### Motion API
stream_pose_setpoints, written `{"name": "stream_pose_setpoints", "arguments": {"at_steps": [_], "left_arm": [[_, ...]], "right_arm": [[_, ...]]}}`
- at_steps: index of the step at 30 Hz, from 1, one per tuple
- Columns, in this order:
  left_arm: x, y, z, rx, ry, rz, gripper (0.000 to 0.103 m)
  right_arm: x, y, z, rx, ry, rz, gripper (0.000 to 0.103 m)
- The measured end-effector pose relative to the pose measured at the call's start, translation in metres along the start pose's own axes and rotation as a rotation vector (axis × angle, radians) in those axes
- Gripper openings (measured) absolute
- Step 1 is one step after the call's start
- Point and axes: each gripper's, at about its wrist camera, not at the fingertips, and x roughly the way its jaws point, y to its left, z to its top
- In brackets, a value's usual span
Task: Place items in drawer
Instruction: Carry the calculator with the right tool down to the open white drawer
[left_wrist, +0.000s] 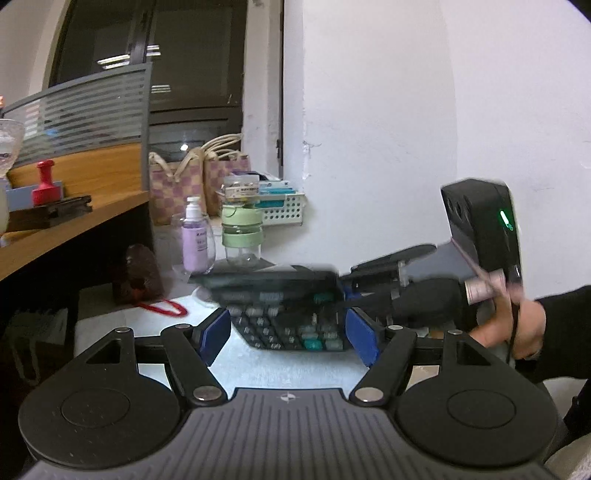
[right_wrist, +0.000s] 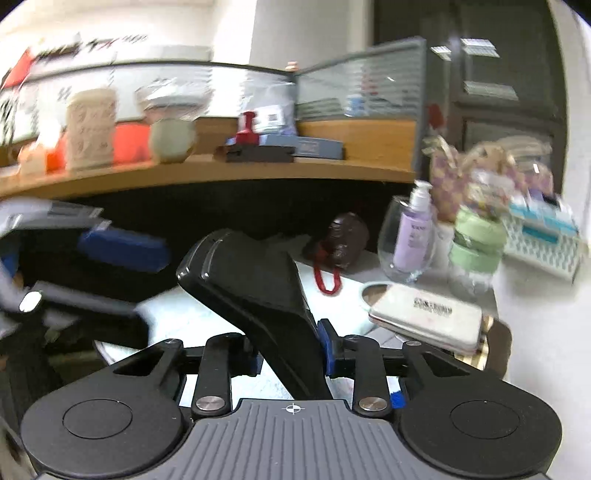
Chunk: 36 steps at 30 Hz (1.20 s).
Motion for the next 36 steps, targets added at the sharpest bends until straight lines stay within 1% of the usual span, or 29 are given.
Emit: {"name": "stream_pose_setpoints", "arguments": {"at_steps": [5,8,10,12,14,16,19,21,24,27,29,32,35,36], "left_arm": [[-0.015,-0.016,-0.012,0.005,0.056,0.017,0.076],[-0.024,-0.029,-0.024,0.013,0.101,0.042,0.076],[-0.029,-0.035,-0.035,-0.001,0.144,0.055,0.075],[-0.033,-0.04,-0.047,-0.028,0.196,0.067,0.07],[-0.035,-0.043,-0.056,-0.06,0.247,0.078,0.069],[-0.037,-0.046,-0.064,-0.092,0.293,0.095,0.067],[-0.04,-0.053,-0.072,-0.127,0.338,0.123,0.067],[-0.046,-0.058,-0.076,-0.155,0.344,0.132,0.067],[-0.06,-0.065,-0.076,-0.198,0.322,0.138,0.067],[-0.071,-0.069,-0.074,-0.227,0.308,0.157,0.067],[-0.075,-0.073,-0.07,-0.233,0.313,0.178,0.067],[-0.078,-0.075,-0.072,-0.289,0.335,0.177,0.067],[-0.073,-0.078,-0.085,-0.326,0.386,0.187,0.067],[-0.069,-0.08,-0.09,-0.335,0.406,0.203,0.066]], "right_arm": [[-0.009,-0.031,0.014,0.233,-0.008,0.04,0.029],[-0.016,-0.047,0.016,0.368,0.014,0.092,0.028],[-0.021,-0.055,0.014,0.444,0.033,0.115,0.028],[-0.029,-0.062,0.008,0.519,0.053,0.142,0.028],[-0.038,-0.064,0.002,0.57,0.062,0.165,0.028],[-0.05,-0.062,-0.002,0.598,0.06,0.172,0.028],[-0.069,-0.057,-0.006,0.613,0.037,0.171,0.028],[-0.082,-0.058,-0.006,0.644,0.026,0.183,0.028],[-0.105,-0.059,-0.003,0.67,0.01,0.196,0.028],[-0.133,-0.061,0.005,0.647,-0.002,0.179,0.028],[-0.155,-0.063,0.009,0.642,-0.009,0.171,0.028],[-0.185,-0.067,0.012,0.648,-0.006,0.161,0.028],[-0.204,-0.07,0.005,0.677,0.015,0.155,0.028],[-0.207,-0.07,0.0,0.689,0.023,0.153,0.028]]}}
